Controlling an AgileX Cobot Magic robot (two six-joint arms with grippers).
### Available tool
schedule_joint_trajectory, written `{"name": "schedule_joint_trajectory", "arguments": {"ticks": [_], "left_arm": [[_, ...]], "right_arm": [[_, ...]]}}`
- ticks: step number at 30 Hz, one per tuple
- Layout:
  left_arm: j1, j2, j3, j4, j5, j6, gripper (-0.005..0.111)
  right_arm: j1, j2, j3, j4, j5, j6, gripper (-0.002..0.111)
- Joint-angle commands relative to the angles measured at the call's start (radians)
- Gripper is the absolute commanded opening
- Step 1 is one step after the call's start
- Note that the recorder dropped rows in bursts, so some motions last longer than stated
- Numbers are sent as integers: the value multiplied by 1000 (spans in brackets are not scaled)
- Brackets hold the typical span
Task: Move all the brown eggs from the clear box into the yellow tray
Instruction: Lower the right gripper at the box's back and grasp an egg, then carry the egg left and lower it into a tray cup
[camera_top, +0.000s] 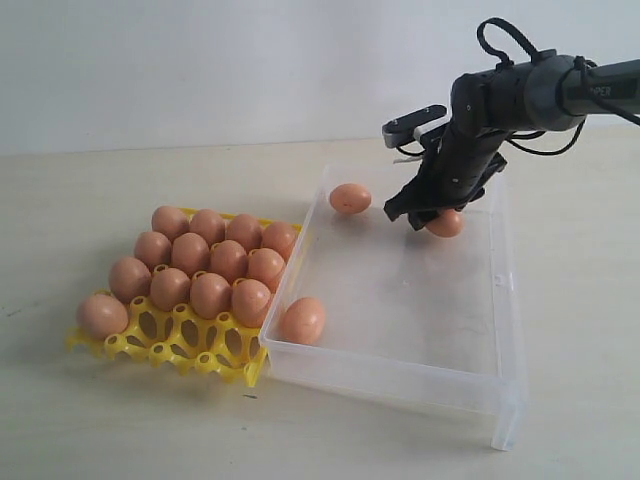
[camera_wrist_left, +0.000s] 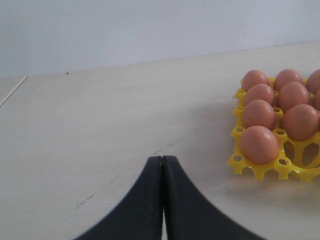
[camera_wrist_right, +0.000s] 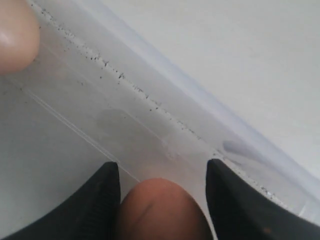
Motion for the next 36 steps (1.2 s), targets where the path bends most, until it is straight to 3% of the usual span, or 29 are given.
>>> {"name": "schedule_joint_trajectory", "arguments": {"ticks": [1, 5, 22, 31, 36], "left_arm": [[1, -6, -4, -7, -14, -4, 0], [1, -6, -4, -7, -14, -4, 0], [1, -6, -4, -7, -14, -4, 0], [1, -6, -4, -7, -14, -4, 0], [1, -6, -4, -7, -14, -4, 0]], "right_arm": [[-3, 14, -8, 0, 5, 30, 38], [-3, 14, -8, 21, 4, 28, 0], [33, -95, 8, 62, -9, 24, 0], [103, -267, 232, 128, -217, 11, 0], [208, -378, 424, 232, -416, 11, 0]]}}
